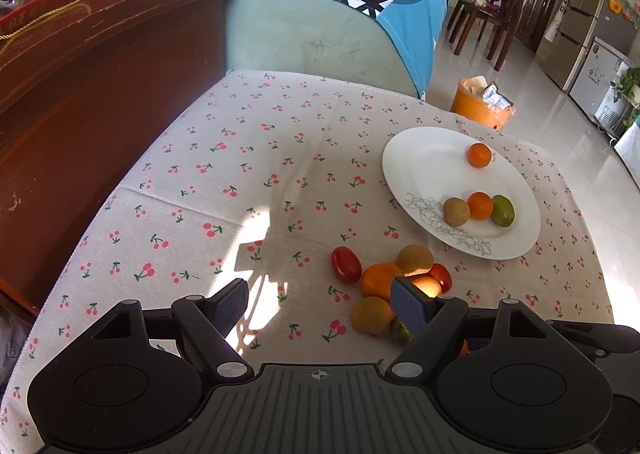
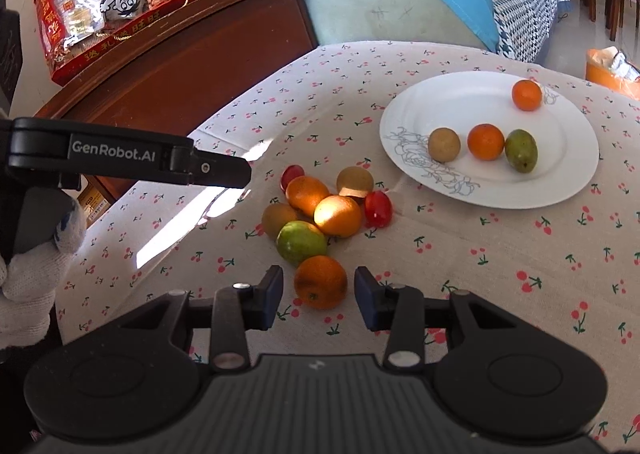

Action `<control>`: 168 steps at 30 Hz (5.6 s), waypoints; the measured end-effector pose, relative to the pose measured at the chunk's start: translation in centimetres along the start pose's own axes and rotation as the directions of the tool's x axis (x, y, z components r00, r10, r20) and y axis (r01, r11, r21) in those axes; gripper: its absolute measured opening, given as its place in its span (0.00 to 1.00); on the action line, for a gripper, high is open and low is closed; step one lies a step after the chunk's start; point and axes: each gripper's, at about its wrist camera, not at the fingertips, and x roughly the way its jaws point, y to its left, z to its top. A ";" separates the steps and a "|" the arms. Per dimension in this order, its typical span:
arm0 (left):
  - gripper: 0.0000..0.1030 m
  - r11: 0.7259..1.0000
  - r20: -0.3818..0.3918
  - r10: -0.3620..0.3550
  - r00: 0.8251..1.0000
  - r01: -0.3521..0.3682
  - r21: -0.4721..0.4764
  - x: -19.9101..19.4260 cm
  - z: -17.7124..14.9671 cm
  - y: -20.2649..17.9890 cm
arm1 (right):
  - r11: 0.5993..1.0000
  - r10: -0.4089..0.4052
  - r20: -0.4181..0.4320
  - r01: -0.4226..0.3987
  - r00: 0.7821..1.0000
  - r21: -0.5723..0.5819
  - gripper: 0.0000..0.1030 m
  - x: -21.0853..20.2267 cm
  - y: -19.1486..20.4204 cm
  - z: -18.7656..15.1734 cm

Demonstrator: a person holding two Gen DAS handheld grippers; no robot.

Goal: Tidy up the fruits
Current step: 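Grasp a mandarin orange with the right gripper while the left gripper grasps a green lime, then carry the lime and orange onto the white plate and open both grippers, then move both grippers back to the fruit pile beside the plate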

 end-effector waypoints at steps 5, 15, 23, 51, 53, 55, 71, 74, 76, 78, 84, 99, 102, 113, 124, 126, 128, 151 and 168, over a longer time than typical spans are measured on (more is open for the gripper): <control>0.77 1.000 -0.015 -0.017 1.000 0.017 -0.014 -0.1 -0.8 -0.5 | 1.000 0.001 -0.012 -0.002 1.000 -0.026 0.30 0.6 0.2 -0.3; 0.74 0.996 -0.039 -0.077 0.996 0.079 0.033 0.0 -1.9 -3.0 | 0.992 -0.100 0.003 0.100 0.995 0.075 0.29 -1.5 -3.3 -0.2; 0.43 0.988 -0.066 -0.116 0.991 0.122 0.092 1.3 -2.7 -5.7 | 0.971 -0.147 0.001 0.144 0.989 0.189 0.29 -2.8 -5.8 0.0; 0.27 0.985 -0.066 -0.054 0.996 0.064 0.163 3.6 -3.5 -7.5 | 0.969 -0.126 -0.002 0.124 0.992 0.212 0.29 -2.9 -6.4 -0.4; 0.28 0.984 -0.065 -0.051 0.997 0.061 0.165 3.6 -3.5 -7.6 | 0.969 -0.125 0.000 0.123 0.992 0.216 0.29 -2.9 -6.4 -0.5; 0.28 0.984 -0.063 -0.049 0.997 0.059 0.169 3.6 -3.5 -7.6 | 0.969 -0.127 0.000 0.124 0.992 0.213 0.29 -2.9 -6.4 -0.4; 0.27 0.985 0.023 -0.106 0.994 0.102 0.136 1.5 -1.4 -8.5 | 0.964 -0.095 0.079 0.072 0.992 0.255 0.29 -4.2 -6.7 0.6; 0.27 0.985 0.053 -0.111 0.992 0.102 0.142 0.9 -0.7 -8.8 | 0.964 -0.103 0.104 0.074 0.989 0.254 0.29 -4.6 -6.6 1.0; 0.27 0.985 0.073 -0.111 0.991 0.100 0.139 0.6 -0.2 -8.8 | 0.963 -0.106 0.115 0.073 0.988 0.261 0.29 -4.8 -6.7 1.2; 0.27 0.986 0.089 -0.111 0.990 0.099 0.133 0.5 0.3 -8.9 | 0.961 -0.106 0.119 0.071 0.987 0.268 0.29 -4.8 -6.8 1.3; 0.27 0.987 0.113 -0.112 0.987 0.097 0.131 0.3 1.6 -9.3 | 0.961 -0.101 0.137 0.061 0.985 0.269 0.29 -5.1 -6.8 1.8; 0.27 0.988 0.136 -0.129 0.982 0.115 0.106 1.9 5.4 -9.8 | 0.958 -0.103 0.199 0.043 0.975 0.283 0.29 -5.9 -10.1 5.9; 0.27 0.988 0.132 -0.126 0.983 0.113 0.101 2.9 6.1 -9.7 | 0.964 -0.123 0.215 0.065 0.969 0.257 0.29 -5.5 -11.1 6.9; 0.27 0.991 0.064 -0.115 0.991 0.111 0.071 7.6 7.4 -9.7 | 0.926 -0.146 0.142 0.085 0.979 0.369 0.29 -1.7 -16.1 7.5; 0.28 0.995 0.017 -0.090 0.996 0.089 0.047 10.3 7.4 -9.7 | 0.913 -0.149 0.113 0.093 0.982 0.396 0.32 0.0 -16.8 7.8; 0.30 0.995 0.021 -0.094 0.995 0.093 0.048 10.2 7.5 -9.9 | 0.914 -0.138 0.122 0.079 0.983 0.399 0.32 -0.2 -16.7 7.9; 0.37 0.995 0.036 -0.088 0.995 0.087 0.047 9.7 7.8 -10.1 | 0.915 -0.137 0.134 0.074 0.981 0.397 0.32 -0.4 -16.5 8.1; 0.64 0.999 0.064 -0.028 0.998 0.026 0.028 3.7 7.4 -8.9 | 0.951 -0.104 0.149 0.054 0.983 0.304 0.44 -2.8 -11.8 7.2; 0.71 0.997 0.099 0.009 0.995 -0.002 -0.072 -0.2 3.2 -4.8 | 0.966 -0.081 0.144 0.042 0.986 0.257 0.44 -5.1 -7.2 1.5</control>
